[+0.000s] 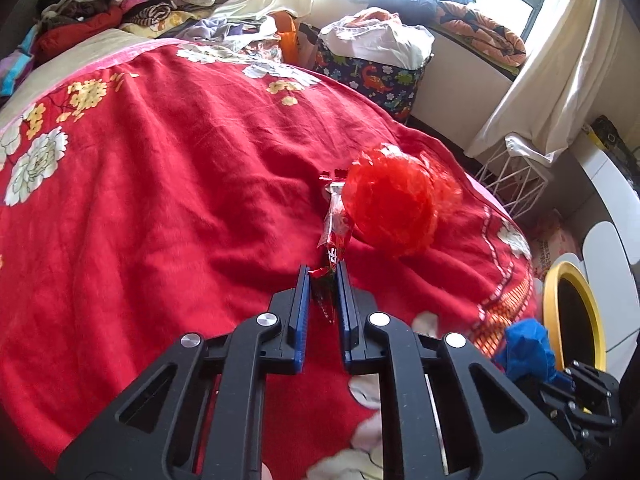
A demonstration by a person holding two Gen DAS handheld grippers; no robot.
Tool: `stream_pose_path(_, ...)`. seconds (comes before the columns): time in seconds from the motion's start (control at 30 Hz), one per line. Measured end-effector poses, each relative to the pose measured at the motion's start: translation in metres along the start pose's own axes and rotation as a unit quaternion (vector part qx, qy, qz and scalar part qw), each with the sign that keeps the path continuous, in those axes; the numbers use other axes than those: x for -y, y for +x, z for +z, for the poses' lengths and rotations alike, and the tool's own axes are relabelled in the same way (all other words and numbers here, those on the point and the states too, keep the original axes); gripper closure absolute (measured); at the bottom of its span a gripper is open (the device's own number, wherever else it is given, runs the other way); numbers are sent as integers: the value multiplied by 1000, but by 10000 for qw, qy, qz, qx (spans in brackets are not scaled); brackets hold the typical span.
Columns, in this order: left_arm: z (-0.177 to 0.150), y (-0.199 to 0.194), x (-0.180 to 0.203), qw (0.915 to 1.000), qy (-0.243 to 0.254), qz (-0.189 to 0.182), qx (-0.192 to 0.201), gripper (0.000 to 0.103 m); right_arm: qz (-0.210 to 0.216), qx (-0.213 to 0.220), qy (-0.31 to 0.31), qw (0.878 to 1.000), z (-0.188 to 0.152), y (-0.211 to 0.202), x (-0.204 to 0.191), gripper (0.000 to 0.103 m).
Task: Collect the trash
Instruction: 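Grasp the blue cloth with the right tool while the left tool grasps a candy wrapper, then carry the blue cloth and wrapper over the bin and open both tools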
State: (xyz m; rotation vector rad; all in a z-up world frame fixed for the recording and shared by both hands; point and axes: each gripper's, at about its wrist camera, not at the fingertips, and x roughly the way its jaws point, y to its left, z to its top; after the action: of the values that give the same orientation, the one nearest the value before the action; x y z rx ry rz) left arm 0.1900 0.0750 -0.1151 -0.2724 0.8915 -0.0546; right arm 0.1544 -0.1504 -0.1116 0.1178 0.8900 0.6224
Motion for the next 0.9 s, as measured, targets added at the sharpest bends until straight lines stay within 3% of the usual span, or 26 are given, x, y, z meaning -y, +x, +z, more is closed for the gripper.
stream_pose_path(0.47,-30,-58,47,9967,419,-652,228,96,-49,429,40,9991,-6,-52,2,83)
stream_pose_path(0.9,-29,-80,101,9893,852,-1096,442,96,-334,908,212,9951,-12,-100,21,83)
